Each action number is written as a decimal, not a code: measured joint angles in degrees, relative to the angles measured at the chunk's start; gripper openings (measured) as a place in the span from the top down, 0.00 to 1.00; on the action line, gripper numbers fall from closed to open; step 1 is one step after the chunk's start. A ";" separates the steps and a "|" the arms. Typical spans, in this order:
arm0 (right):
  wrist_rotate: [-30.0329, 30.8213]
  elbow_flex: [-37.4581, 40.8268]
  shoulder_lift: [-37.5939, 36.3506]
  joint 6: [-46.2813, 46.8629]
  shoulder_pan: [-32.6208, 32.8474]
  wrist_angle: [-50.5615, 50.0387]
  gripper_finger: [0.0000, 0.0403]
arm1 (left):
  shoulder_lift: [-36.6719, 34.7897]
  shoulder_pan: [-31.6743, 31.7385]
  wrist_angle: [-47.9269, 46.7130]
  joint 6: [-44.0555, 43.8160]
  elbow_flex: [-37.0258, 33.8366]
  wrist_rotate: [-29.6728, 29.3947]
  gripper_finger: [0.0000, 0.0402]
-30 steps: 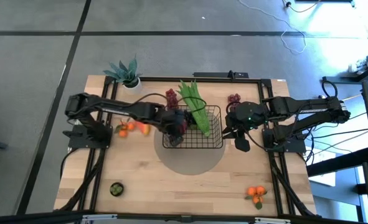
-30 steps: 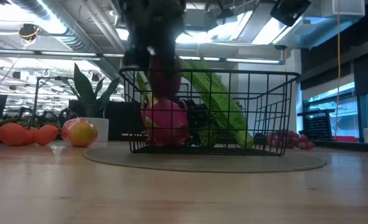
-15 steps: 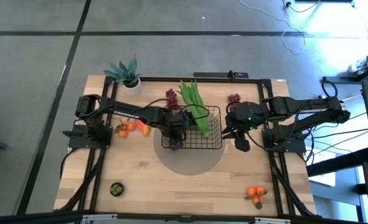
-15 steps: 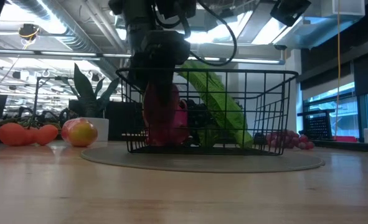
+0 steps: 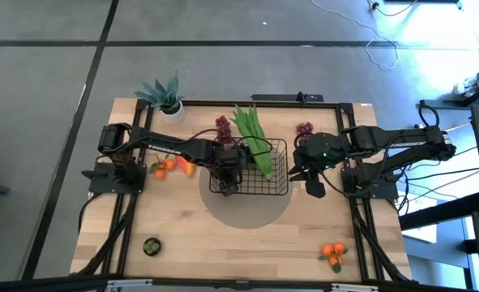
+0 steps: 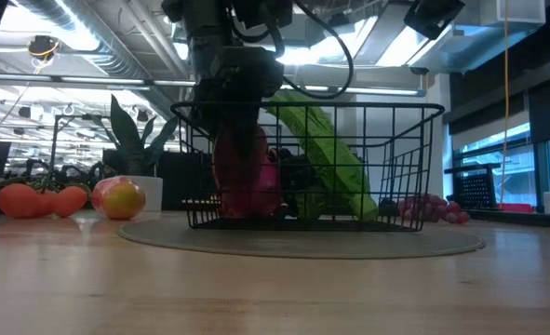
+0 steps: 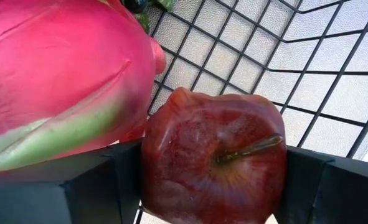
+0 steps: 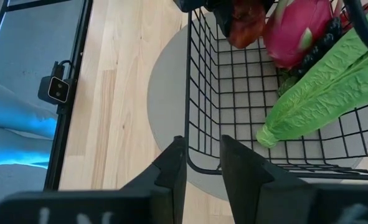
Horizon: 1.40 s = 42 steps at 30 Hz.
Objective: Build produce basket
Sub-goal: Put the red apple into the black wire basket, then put the violet mangosteen into the black wire basket
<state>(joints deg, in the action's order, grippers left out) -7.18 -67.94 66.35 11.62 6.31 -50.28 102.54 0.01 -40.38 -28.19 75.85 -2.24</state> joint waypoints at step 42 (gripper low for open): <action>0.02 0.00 0.02 0.00 -0.01 0.04 0.79 | 0.48 -0.35 -7.07 0.21 6.32 -3.05 0.21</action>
<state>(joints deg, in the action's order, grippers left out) -7.16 -67.94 66.37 11.62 6.30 -50.24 103.02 -0.34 -47.45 -27.97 82.17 -5.29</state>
